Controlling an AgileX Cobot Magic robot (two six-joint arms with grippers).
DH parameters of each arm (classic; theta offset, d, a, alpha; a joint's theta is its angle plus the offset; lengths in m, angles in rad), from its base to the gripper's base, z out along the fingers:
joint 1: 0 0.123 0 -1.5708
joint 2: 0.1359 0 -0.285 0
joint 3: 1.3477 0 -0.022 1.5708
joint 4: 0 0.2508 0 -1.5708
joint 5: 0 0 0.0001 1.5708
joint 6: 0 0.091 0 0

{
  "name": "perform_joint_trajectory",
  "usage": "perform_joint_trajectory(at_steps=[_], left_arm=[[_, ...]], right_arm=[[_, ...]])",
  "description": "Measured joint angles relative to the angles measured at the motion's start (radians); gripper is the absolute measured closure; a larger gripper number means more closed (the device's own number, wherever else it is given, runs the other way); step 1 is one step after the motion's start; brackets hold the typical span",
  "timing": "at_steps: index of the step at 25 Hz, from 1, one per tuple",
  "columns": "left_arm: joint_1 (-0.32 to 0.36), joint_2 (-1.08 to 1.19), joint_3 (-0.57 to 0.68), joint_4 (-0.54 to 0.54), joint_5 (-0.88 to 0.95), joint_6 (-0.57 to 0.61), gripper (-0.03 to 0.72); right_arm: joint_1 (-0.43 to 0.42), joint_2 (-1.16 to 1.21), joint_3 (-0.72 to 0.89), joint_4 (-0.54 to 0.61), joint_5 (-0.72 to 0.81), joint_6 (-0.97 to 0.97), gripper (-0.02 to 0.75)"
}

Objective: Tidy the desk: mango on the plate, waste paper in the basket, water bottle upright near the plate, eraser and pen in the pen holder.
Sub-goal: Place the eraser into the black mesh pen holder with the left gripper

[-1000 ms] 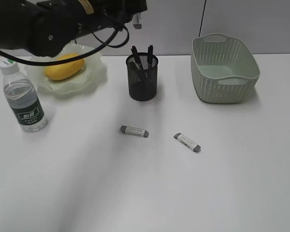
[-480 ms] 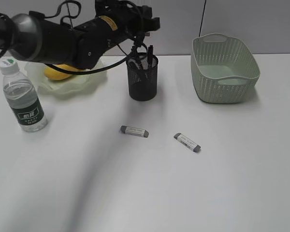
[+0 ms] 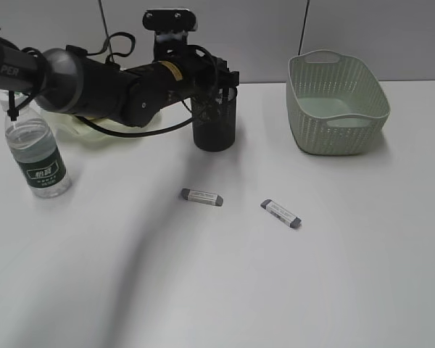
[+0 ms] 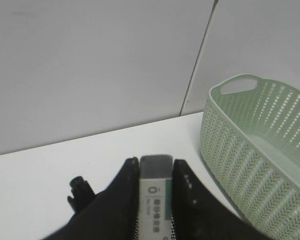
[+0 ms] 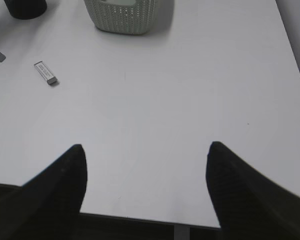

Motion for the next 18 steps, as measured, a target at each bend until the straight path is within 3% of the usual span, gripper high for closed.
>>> perform_joint_trajectory(at_steps=[3, 7, 9, 14, 18], left_arm=[[0.0, 0.0, 0.0, 0.0, 0.007, 0.0, 0.507], [0.0, -0.006, 0.0, -0.013, 0.032, 0.0, 0.241], [0.0, -0.017, 0.0, -0.038, 0.053, 0.0, 0.146], [0.0, -0.108, 0.0, -0.041, 0.164, 0.0, 0.112], [0.011, -0.248, 0.0, 0.004, 0.356, 0.0, 0.111]], right_arm=[[0.0, 0.0, 0.0, 0.0, 0.0, 0.0, 0.153], [0.0, 0.0, 0.0, 0.0, 0.0, 0.0, 0.153], [0.0, 0.0, 0.0, 0.0, 0.0, 0.0, 0.153], [0.0, 0.0, 0.0, 0.0, 0.0, 0.0, 0.153], [0.0, 0.0, 0.0, 0.0, 0.0, 0.0, 0.153]])
